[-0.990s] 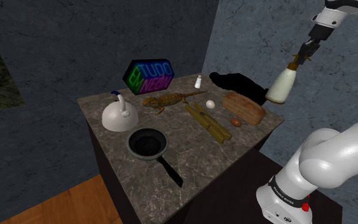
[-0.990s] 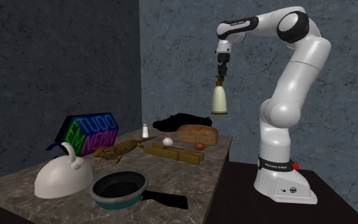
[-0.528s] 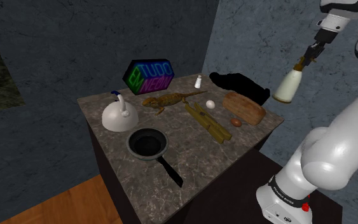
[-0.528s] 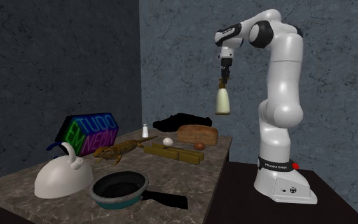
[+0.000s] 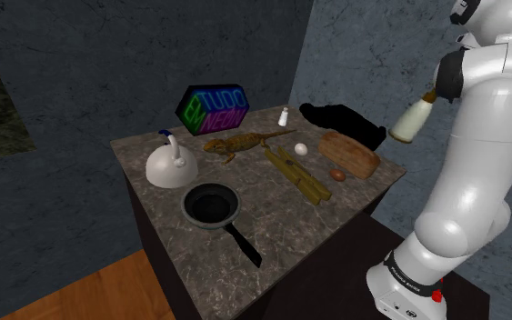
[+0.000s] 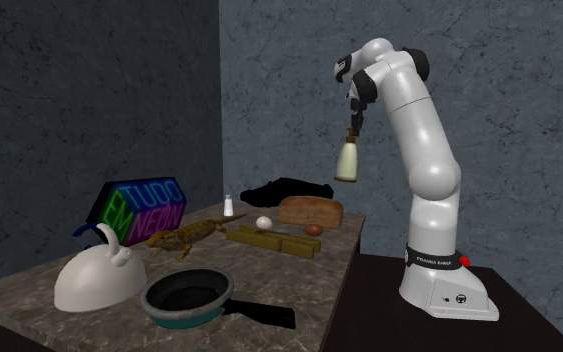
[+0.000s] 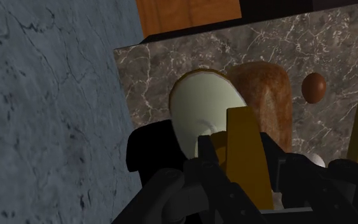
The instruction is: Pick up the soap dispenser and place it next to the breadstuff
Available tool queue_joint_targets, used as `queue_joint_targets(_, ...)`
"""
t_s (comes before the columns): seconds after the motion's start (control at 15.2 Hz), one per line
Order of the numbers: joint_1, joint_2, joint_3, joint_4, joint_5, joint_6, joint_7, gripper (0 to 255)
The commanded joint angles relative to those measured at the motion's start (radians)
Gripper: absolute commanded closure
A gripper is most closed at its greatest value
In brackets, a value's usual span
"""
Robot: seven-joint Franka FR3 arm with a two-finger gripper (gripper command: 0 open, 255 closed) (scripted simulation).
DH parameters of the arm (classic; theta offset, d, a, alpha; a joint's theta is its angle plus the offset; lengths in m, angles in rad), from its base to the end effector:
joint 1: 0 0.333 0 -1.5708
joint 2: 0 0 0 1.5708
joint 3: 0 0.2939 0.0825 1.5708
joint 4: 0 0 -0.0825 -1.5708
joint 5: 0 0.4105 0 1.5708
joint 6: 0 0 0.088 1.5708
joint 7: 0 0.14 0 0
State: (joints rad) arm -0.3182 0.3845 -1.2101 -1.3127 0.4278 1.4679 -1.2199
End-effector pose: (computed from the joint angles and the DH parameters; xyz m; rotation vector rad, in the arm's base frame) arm 0.1983 -0.5976 0.5767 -3.1089 0.3664 -0.1037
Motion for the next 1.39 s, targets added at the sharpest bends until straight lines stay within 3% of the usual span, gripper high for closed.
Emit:
queue_joint_targets(0.0, 0.012, -0.002, -0.002, -0.031, -0.002, 0.028, -0.004, 255)
queue_joint_targets(0.66, 0.099, -0.031, -0.026, -0.213, -0.026, 0.18, -0.011, 255)
queue_joint_targets(1.32, 0.135, -0.028, -0.025, -0.352, -0.016, 0.312, -0.03, 255)
